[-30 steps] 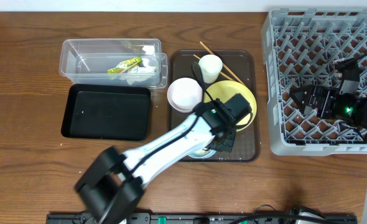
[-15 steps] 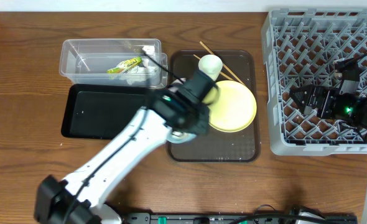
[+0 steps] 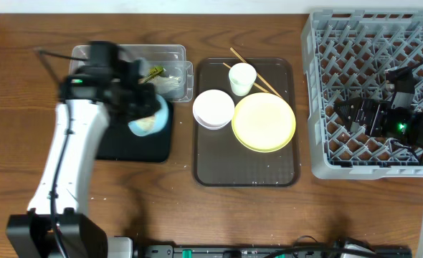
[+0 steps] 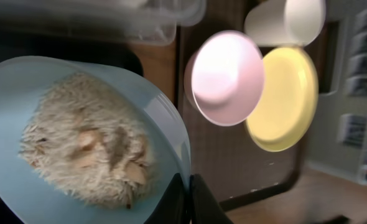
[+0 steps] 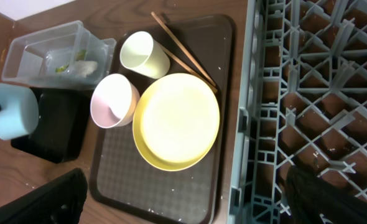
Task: Sort waste into correct bins and load items into the dishwasher rack
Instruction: 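Move the blue bowl over the black tray and tip out the rice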
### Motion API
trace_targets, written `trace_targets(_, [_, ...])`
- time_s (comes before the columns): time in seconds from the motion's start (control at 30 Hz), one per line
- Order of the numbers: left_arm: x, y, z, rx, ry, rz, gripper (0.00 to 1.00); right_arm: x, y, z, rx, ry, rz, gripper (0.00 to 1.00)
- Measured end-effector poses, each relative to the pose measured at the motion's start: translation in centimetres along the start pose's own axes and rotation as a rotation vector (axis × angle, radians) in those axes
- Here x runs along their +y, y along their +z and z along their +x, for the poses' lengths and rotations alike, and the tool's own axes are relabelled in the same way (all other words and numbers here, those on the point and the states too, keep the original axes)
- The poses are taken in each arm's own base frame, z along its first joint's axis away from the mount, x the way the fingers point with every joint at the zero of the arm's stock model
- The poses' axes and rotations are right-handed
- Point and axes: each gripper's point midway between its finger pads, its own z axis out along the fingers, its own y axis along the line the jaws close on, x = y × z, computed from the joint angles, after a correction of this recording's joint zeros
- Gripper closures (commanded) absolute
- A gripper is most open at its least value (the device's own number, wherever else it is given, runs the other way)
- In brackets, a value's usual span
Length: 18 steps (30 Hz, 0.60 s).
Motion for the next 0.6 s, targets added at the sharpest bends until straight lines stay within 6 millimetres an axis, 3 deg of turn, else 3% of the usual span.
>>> trace_targets(0.37, [5.7, 0.5, -2.6, 0.006, -0.213, 0.407, 0.94, 0.0, 0.0, -0.1, -0.003, -0.002, 0.000, 0.01])
trace_targets(0.6, [8.0, -0.6, -3.5, -0.036, -0.361, 0.588, 0.94, 0.0, 0.0, -0.1, -0.003, -0.002, 0.000, 0.01])
